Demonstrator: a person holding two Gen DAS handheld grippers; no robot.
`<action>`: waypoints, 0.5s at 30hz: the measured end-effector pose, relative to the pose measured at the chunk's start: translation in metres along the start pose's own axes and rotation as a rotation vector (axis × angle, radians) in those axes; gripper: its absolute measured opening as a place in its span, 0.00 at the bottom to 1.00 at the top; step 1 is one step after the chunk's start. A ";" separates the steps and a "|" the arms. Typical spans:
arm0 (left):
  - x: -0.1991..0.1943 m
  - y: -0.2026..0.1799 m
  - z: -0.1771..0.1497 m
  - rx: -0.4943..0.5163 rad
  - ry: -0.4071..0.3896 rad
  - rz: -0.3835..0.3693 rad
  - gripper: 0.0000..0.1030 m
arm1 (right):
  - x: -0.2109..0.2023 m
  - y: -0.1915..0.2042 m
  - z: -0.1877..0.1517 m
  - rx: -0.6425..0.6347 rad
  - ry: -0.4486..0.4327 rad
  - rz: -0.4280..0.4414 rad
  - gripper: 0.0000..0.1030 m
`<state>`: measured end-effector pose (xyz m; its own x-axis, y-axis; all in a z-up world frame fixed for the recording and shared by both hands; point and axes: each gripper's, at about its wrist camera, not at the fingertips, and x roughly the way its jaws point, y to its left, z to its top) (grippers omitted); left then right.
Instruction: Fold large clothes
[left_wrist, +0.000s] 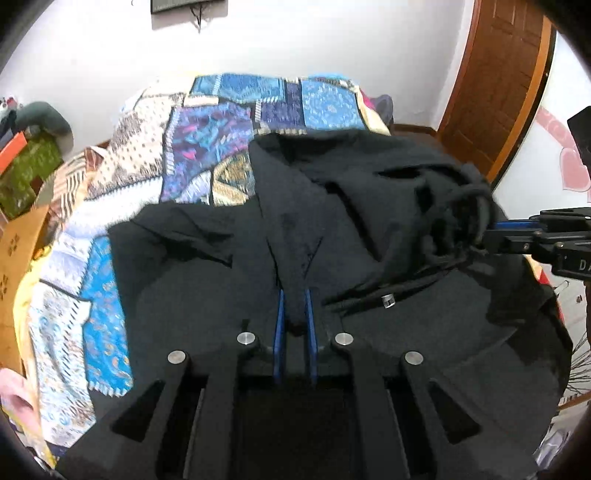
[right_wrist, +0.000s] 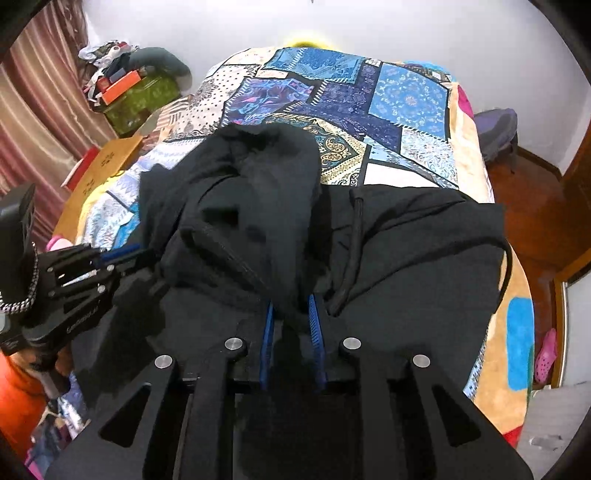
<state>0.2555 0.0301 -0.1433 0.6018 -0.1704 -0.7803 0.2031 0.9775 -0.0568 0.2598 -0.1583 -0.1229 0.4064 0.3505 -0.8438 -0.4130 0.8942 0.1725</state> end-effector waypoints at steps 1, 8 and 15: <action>-0.003 0.002 0.002 0.001 -0.008 -0.001 0.11 | -0.004 -0.001 0.001 0.006 -0.009 0.006 0.17; -0.008 0.020 0.038 -0.030 -0.077 0.012 0.40 | -0.028 -0.005 0.026 0.048 -0.155 0.032 0.45; 0.034 0.036 0.075 -0.105 -0.046 -0.048 0.40 | 0.005 -0.016 0.065 0.108 -0.151 0.055 0.46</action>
<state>0.3407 0.0503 -0.1252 0.6287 -0.2209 -0.7456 0.1519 0.9752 -0.1608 0.3215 -0.1531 -0.0968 0.5069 0.4303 -0.7469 -0.3517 0.8943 0.2766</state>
